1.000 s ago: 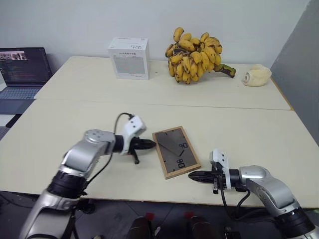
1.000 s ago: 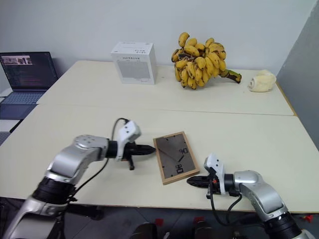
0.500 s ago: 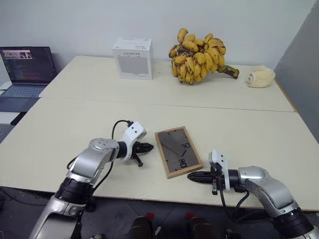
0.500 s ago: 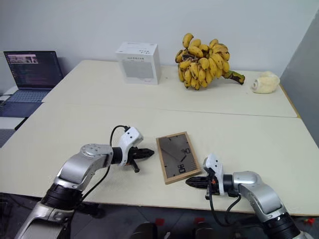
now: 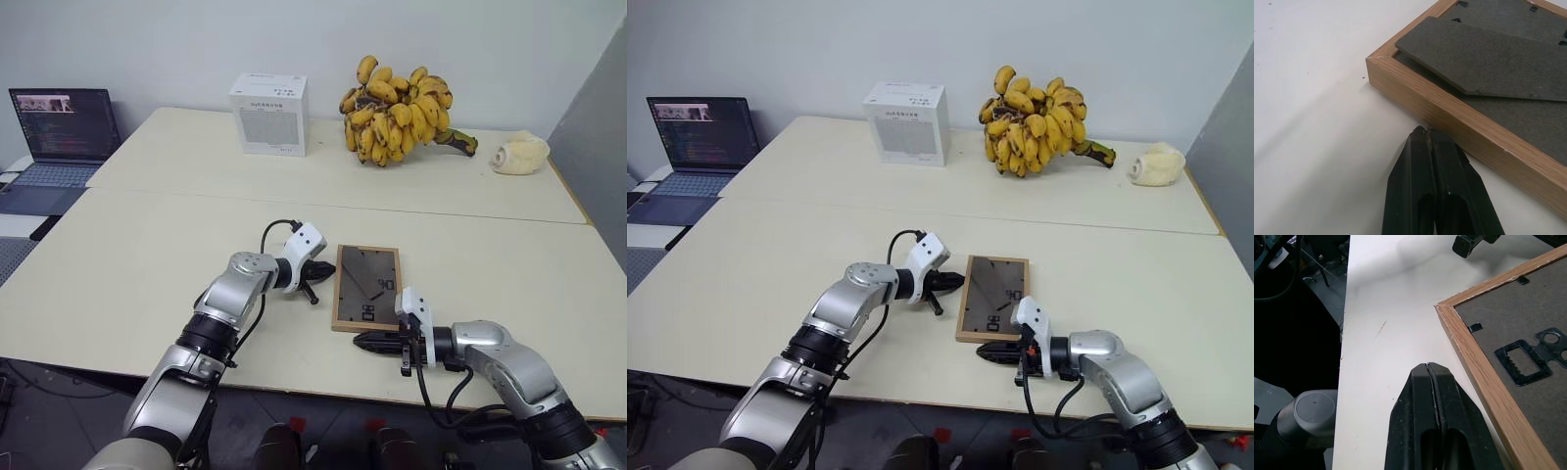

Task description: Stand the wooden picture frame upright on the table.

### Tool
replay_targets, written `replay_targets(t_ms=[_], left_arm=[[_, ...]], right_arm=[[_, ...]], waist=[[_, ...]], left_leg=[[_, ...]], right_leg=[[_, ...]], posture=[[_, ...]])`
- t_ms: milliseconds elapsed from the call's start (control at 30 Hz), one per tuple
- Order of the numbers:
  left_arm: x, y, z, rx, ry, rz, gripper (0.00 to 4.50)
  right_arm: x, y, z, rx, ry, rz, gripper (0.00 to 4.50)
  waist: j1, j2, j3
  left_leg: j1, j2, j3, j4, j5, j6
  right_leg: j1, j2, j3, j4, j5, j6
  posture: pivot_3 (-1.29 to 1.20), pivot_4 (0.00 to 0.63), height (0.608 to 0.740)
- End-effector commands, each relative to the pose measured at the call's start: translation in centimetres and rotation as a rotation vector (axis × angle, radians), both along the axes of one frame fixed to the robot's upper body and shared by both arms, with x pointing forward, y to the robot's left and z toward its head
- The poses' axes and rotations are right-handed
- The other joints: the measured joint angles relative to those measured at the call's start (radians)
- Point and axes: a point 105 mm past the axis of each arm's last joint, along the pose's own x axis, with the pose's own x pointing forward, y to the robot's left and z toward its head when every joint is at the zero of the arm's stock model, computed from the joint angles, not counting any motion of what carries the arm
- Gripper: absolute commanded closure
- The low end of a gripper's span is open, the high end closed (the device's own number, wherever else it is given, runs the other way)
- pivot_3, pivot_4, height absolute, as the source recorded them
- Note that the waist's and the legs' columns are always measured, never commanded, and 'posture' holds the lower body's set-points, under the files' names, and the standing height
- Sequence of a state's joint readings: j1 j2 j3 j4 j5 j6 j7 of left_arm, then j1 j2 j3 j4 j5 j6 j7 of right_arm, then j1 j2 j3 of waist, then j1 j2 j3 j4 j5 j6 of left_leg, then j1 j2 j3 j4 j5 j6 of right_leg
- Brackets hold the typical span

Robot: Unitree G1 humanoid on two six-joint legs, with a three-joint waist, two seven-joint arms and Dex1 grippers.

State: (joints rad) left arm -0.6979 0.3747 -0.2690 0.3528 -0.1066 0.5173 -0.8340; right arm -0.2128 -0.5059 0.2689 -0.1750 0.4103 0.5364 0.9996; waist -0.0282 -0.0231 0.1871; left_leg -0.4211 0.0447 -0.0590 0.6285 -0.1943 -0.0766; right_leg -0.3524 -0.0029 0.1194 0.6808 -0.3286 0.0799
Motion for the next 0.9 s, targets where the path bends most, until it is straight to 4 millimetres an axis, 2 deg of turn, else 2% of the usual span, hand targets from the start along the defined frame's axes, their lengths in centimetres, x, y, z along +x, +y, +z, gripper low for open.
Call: replay_targets(t_ms=[33, 100, 267, 367, 433, 533, 600, 633, 733, 867, 900], left_arm=[[-0.8, 1.2, 0.4, 0.014, 0.004, -0.005, 4.48], [-1.9, 2.4, 0.9, 0.015, 0.022, -0.011, 4.48], [-5.4, 5.6, 2.4, -0.01, 0.147, -0.007, 4.48], [-7.2, 6.3, 3.2, -0.079, 0.259, 0.021, 4.48], [-8.0, 6.3, 3.6, -0.155, 0.344, 0.043, 4.48], [-8.9, 5.6, 4.1, -0.307, 0.473, 0.061, 4.48], [-8.9, 5.3, 4.0, -0.332, 0.486, 0.079, 4.11], [-8.8, 5.2, 4.0, -0.36, 0.494, 0.09, 4.09], [-8.3, 5.2, 4.0, -0.408, 0.513, 0.129, 3.45], [-7.8, 5.5, 4.0, -0.445, 0.533, 0.171, 2.66], [-7.8, 5.6, 4.1, -0.455, 0.539, 0.173, 2.64]], right_arm=[[-0.5, -0.5, 0.4, -0.01, -0.022, 0.004, 4.5], [-1.5, -1.6, 0.4, -0.042, -0.015, 0.019, 4.5], [-4.4, -6.1, 1.2, -0.19, -0.01, 0.093, 4.5], [-4.7, -8.8, 2.3, -0.278, -0.031, 0.112, 4.5], [-3.7, -10.5, 3.2, -0.35, -0.097, 0.089, 4.5], [-0.4, -12.9, 4.0, -0.49, -0.268, 0.011, 4.5], [1.6, -13.8, 3.8, -0.566, -0.371, -0.037, 4.5], [2.8, -14.1, 3.6, -0.603, -0.432, -0.07, 4.5], [5.0, -13.9, 3.4, -0.627, -0.548, -0.141, 4.5], [5.7, -13.0, 3.2, -0.594, -0.589, -0.171, 4.5], [5.8, -12.9, 3.1, -0.592, -0.592, -0.173, 4.5]], waist=[[-0.004, 0.0, 0.0], [-0.006, 0.0, 0.0], [-0.012, 0.001, 0.0], [-0.012, 0.0, 0.001], [-0.013, -0.001, 0.001], [-0.018, -0.002, 0.002], [-0.022, -0.002, 0.002], [-0.022, -0.003, 0.002], [-0.026, -0.003, 0.003], [-0.025, -0.003, 0.003], [-0.024, -0.003, 0.003]], left_leg=[[0.0, 0.0, 0.0, 0.0, 0.0, 0.0], [0.0, 0.0, 0.0, -0.001, 0.0, 0.0], [-0.002, 0.001, 0.0, -0.004, 0.0, 0.0], [-0.002, 0.001, 0.0, -0.004, 0.0, 0.0], [-0.001, 0.001, -0.001, -0.002, 0.0, 0.0], [0.001, 0.001, 0.001, 0.0, 0.0, 0.0], [0.002, 0.001, 0.002, 0.0, 0.0, 0.0], [0.002, 0.001, 0.002, 0.0, 0.0, 0.0], [0.001, 0.002, 0.001, -0.002, 0.0, 0.0], [-0.001, 0.001, 0.001, -0.004, -0.001, -0.001], [-0.001, 0.001, 0.001, -0.004, -0.001, -0.001]], right_leg=[[0.0, 0.0, 0.0, 0.0, 0.0, 0.0], [-0.001, 0.0, 0.0, 0.0, 0.0, 0.0], [-0.003, 0.0, 0.0, 0.0, 0.0, -0.003], [-0.003, 0.0, -0.001, 0.0, -0.001, -0.002], [-0.002, 0.0, -0.001, 0.0, -0.001, -0.001], [0.0, 0.0, 0.0, -0.001, -0.001, 0.0], [0.0, 0.0, 0.001, -0.001, -0.001, 0.0], [0.0, 0.0, 0.001, -0.001, -0.001, 0.0], [-0.001, 0.0, 0.001, 0.0, -0.001, -0.001], [-0.003, 0.0, 0.0, 0.0, 0.002, -0.006], [-0.003, 0.0, 0.0, 0.0, 0.002, -0.006]], posture=[[0.0, 0.15, 0.74], [0.0, 0.15, 0.74], [0.0, 0.15, 0.74], [0.0, 0.15, 0.74], [0.0, 0.15, 0.74], [0.0, 0.15, 0.74], [0.0, 0.15, 0.74], [0.0, 0.15, 0.74], [0.0, 0.15, 0.74], [0.0, 0.15, 0.74], [0.0, 0.15, 0.74]])
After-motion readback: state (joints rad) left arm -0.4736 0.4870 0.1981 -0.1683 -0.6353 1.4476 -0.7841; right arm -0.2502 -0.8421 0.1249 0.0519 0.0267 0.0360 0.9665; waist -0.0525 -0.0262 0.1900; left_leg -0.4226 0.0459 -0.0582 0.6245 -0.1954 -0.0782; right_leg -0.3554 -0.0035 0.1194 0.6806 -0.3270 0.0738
